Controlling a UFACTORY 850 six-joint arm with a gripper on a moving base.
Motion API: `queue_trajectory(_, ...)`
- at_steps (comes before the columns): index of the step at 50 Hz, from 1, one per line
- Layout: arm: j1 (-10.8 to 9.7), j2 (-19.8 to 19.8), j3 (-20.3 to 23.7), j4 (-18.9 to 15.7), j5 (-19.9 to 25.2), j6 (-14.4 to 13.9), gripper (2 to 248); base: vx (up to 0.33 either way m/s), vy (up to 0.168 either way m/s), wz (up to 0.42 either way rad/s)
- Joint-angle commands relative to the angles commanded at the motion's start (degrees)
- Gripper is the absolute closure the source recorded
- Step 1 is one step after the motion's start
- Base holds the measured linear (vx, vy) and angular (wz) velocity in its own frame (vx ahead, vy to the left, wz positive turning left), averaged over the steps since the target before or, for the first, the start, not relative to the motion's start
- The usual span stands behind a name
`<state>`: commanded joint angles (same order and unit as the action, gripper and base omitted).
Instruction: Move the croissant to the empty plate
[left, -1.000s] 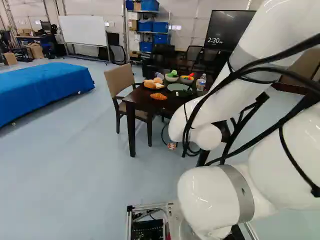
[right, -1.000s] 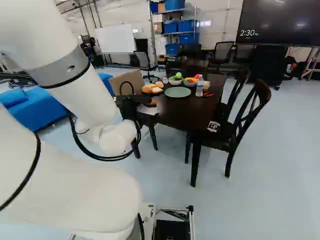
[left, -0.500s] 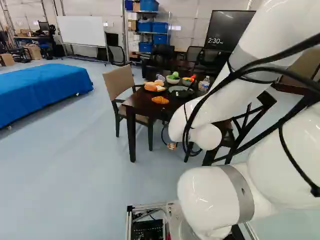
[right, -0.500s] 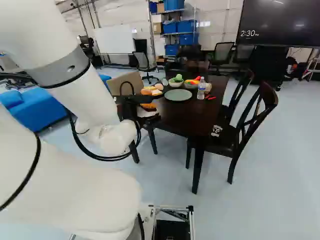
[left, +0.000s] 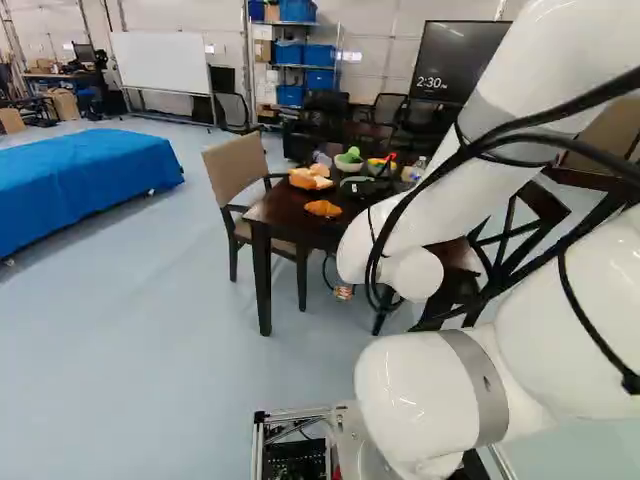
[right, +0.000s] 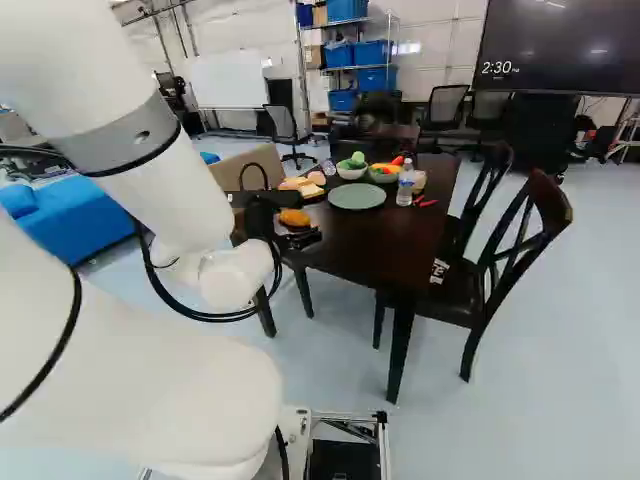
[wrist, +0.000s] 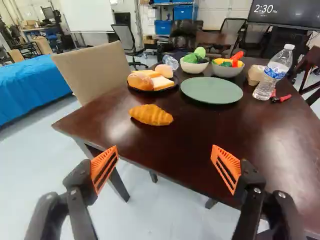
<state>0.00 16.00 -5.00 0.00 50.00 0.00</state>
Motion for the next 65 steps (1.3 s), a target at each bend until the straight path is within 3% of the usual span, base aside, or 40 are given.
queue_trajectory(65,0.0,0.0,0.0,0.0,0.0,0.0,3,0.113,0.038,-0.015)
